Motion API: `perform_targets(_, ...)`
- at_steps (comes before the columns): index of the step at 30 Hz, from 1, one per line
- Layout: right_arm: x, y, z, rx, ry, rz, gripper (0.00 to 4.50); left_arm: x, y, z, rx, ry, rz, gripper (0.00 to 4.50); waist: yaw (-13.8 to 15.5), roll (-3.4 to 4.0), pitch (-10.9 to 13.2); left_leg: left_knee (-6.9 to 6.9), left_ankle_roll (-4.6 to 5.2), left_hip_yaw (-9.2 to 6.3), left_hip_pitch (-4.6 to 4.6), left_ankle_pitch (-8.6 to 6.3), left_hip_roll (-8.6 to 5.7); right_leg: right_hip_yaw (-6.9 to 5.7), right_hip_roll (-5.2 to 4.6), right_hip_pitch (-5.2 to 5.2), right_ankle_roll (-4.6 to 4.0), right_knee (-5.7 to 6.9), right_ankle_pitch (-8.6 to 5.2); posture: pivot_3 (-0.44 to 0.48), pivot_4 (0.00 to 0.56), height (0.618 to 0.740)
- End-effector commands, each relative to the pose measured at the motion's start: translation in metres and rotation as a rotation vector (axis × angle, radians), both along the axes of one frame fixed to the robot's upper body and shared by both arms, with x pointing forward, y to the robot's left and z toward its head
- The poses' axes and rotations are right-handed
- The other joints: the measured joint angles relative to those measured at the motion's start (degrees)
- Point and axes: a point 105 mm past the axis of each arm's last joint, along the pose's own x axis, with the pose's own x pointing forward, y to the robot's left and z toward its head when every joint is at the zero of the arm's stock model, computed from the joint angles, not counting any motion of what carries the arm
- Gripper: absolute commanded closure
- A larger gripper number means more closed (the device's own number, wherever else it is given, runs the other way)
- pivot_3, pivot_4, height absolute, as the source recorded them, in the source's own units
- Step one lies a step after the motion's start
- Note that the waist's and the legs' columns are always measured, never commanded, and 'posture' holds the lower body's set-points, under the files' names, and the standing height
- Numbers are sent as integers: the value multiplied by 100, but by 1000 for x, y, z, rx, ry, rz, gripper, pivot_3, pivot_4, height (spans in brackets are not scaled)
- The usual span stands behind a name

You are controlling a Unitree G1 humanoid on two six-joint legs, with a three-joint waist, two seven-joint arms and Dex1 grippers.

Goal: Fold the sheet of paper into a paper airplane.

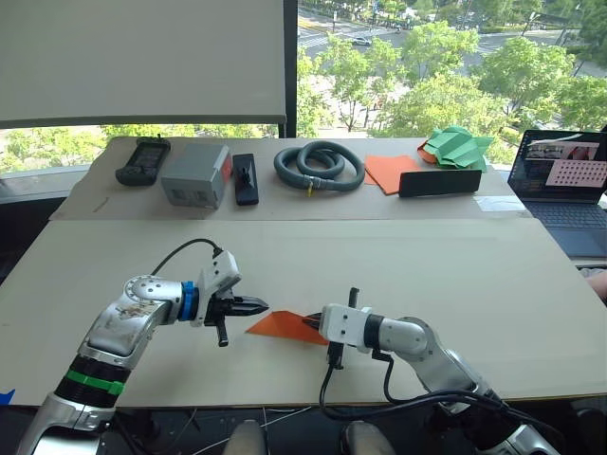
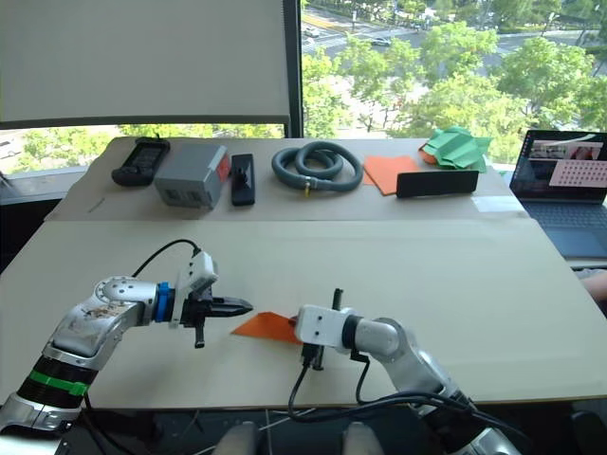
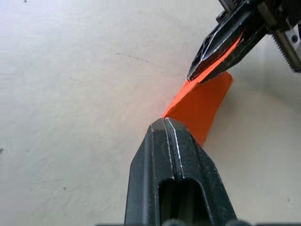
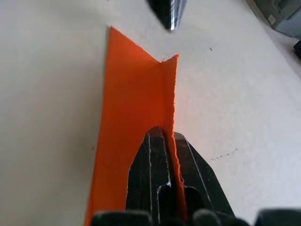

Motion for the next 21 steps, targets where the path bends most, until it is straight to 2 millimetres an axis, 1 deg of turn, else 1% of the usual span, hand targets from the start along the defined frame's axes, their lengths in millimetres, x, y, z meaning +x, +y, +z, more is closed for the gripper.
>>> perform_targets(1, 4, 2, 2, -62, -154, 46, 4479, 4, -5, 24, -37, -58, -20, 4500, -6, 0, 0, 0, 0, 1, 0, 0, -1, 0, -1, 0, 0, 0, 0, 0, 150, 704)
perform_targets(4, 5, 1, -5, -110, -200, 61, 4479, -2, -23, 24, -47, -62, -71, 4500, -18, -2, -1, 0, 9, 0, 3, 5, 0, 1, 1, 4, 0, 2, 0, 0, 150, 704)
perform_targets(7, 4, 2, -7, -110, -217, 76, 4479, -6, -34, 13, -31, -56, -96, 4500, -20, -2, -2, 2, 11, 1, 6, 7, 0, 2, 2, 12, 0, 5, 0, 0, 150, 704)
perform_targets(10, 0, 3, -8, -106, -217, 93, 4479, -3, -42, 5, -15, -64, -96, 4500, -28, -3, -2, 4, 14, -1, 8, 9, -1, 2, 4, 16, 0, 6, 0, 0, 150, 704)
perform_targets(11, -1, 4, -8, -104, -215, 98, 4479, 1, -42, 3, -14, -67, -84, 4500, -27, -3, -2, 4, 17, -1, 8, 10, 0, 2, 4, 16, 0, 6, 0, 0, 150, 704)
perform_targets(12, -2, 4, -8, -102, -215, 100, 4479, 3, -42, 3, -13, -70, -77, 4500, -27, -3, -2, 5, 39, -1, 9, 24, -1, 2, 4, 18, 0, 7, 0, 0, 150, 704)
perform_targets(18, -5, 5, -7, -94, -209, 112, 4479, 21, -37, -2, 2, -88, -12, 4500, -21, -3, -2, 7, 41, -2, 13, 25, -1, 2, 3, 27, 0, 6, 0, 0, 150, 704)
perform_targets(20, -6, 4, -7, -96, -206, 113, 4479, 22, -37, -5, 23, -95, -24, 4500, -25, -4, -2, 8, 41, -1, 13, 25, -1, 2, 3, 29, 0, 6, 0, 0, 150, 704)
perform_targets(21, -5, 4, -8, -96, -203, 109, 4479, 18, -39, -8, 40, -96, -50, 4500, -27, -3, -3, 8, 41, -1, 13, 25, -1, 2, 3, 29, 0, 5, 0, 0, 150, 704)
